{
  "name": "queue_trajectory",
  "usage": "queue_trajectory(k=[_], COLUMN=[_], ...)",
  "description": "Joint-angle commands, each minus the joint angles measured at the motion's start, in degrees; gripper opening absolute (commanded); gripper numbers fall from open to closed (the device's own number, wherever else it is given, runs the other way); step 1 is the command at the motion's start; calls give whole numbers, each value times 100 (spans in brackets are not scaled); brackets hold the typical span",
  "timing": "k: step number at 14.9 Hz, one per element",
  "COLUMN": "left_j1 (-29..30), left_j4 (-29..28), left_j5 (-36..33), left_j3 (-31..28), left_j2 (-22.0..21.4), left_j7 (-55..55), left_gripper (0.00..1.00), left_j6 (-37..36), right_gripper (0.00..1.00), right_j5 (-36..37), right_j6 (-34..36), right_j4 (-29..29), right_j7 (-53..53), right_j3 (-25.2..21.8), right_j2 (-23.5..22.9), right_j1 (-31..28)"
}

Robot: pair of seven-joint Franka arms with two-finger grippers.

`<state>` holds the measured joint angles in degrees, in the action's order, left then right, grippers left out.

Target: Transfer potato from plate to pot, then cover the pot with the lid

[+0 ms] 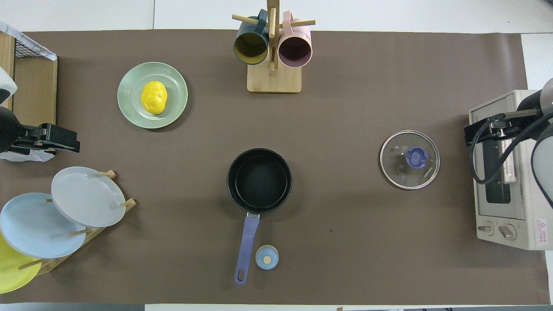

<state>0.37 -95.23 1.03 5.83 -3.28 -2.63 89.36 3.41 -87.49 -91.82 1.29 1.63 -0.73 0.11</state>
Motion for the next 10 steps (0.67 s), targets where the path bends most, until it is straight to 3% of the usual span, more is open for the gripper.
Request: queue_trajectory(k=[1, 3, 7, 10], left_j1=[-27, -28, -72, -248], left_j4=[-215, -181, 504, 918], left_j5=[20, 37, 160, 169], left_j3=[41, 50, 41, 41], left_j2=[-93, 64, 1353, 2321], left_j7=[-44, -36, -53, -62], left_gripper=[100, 100, 100, 100], left_j6=[545, 697, 916, 1687], right_gripper=[100, 100, 100, 100], right_j5=[-69, -69, -51, -87], right_j6=[65, 65, -1146, -1699], right_j4=[59, 15, -888, -1354], right_j7=[-85, -93, 466, 750], right_j3=[92, 197, 197, 188], right_j2=[-32, -15, 143, 12], right_j1=[-90, -81, -143, -196])
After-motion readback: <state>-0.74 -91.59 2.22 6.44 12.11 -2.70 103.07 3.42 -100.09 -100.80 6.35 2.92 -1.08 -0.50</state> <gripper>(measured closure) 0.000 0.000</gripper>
